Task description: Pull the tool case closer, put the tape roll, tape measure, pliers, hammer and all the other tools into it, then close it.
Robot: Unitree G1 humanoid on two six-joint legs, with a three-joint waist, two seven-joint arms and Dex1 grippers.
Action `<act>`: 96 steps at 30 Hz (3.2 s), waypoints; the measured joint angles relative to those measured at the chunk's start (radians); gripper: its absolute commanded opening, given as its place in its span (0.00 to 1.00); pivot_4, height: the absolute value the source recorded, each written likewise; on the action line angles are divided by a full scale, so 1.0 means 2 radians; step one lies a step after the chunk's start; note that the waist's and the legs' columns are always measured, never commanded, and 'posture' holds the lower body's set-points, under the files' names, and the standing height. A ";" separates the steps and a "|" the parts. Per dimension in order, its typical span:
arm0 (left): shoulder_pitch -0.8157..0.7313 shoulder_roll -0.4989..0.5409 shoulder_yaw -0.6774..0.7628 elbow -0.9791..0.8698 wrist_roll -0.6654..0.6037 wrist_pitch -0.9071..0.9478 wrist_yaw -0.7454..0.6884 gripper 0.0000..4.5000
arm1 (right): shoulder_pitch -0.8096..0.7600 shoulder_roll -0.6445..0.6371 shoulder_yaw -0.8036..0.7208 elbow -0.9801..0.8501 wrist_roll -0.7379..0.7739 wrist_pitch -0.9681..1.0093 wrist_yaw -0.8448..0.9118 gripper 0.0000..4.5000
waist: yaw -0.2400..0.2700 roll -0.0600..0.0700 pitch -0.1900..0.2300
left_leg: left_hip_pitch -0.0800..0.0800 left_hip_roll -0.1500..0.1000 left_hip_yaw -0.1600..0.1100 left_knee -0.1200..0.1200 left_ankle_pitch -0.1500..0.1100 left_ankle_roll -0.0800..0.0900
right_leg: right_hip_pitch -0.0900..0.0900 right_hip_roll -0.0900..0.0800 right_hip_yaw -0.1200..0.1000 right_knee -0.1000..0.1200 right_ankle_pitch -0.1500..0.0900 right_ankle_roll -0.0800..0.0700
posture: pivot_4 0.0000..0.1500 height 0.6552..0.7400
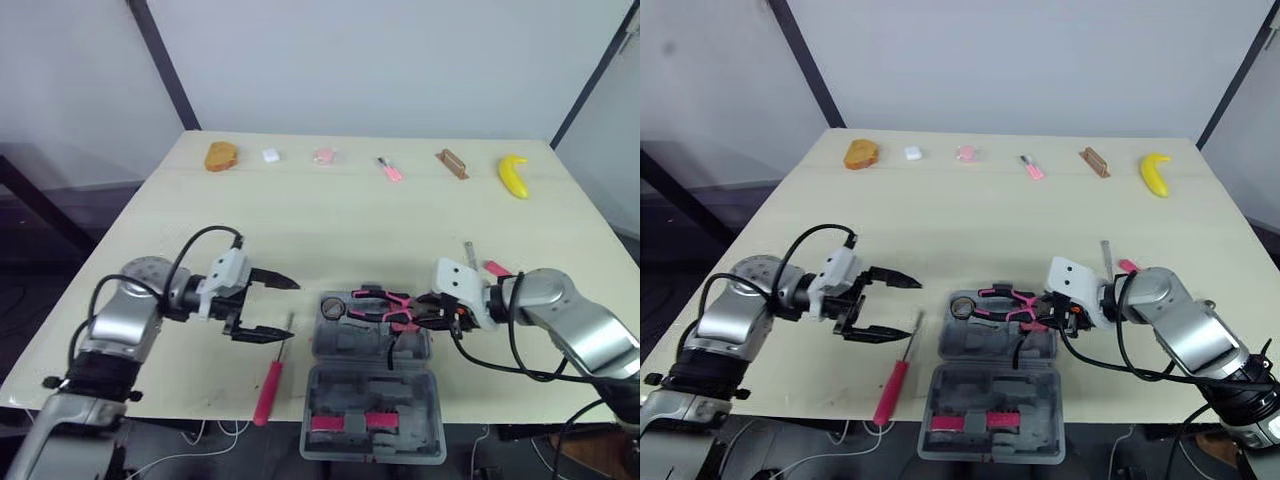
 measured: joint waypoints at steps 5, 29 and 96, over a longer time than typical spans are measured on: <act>0.056 0.041 0.033 -0.031 -0.033 -0.003 -0.001 0.97 | -0.012 0.000 0.035 -0.017 -0.017 0.025 0.000 0.23 | -0.003 0.000 0.000 | 0.000 0.000 0.000 0.000 0.000 0.000 | 0.000 0.000 0.000 0.000 0.000 0.000 | 1.00 1.00; 0.101 0.085 0.075 -0.052 -0.067 0.003 -0.002 0.97 | -0.121 0.095 0.208 0.000 -0.116 0.123 -0.040 0.23 | -0.004 0.000 0.000 | 0.000 0.000 0.001 0.000 0.000 0.000 | 0.000 0.001 0.000 0.000 0.000 0.000 | 1.00 1.00; 0.146 0.046 0.077 -0.065 -0.067 0.006 -0.001 1.00 | -0.003 0.208 0.067 0.299 -0.079 -0.220 0.023 0.00 | -0.002 -0.003 -0.006 | 0.015 0.001 0.006 -0.004 0.000 0.000 | 0.011 0.001 0.003 0.000 0.000 -0.001 | 1.00 1.00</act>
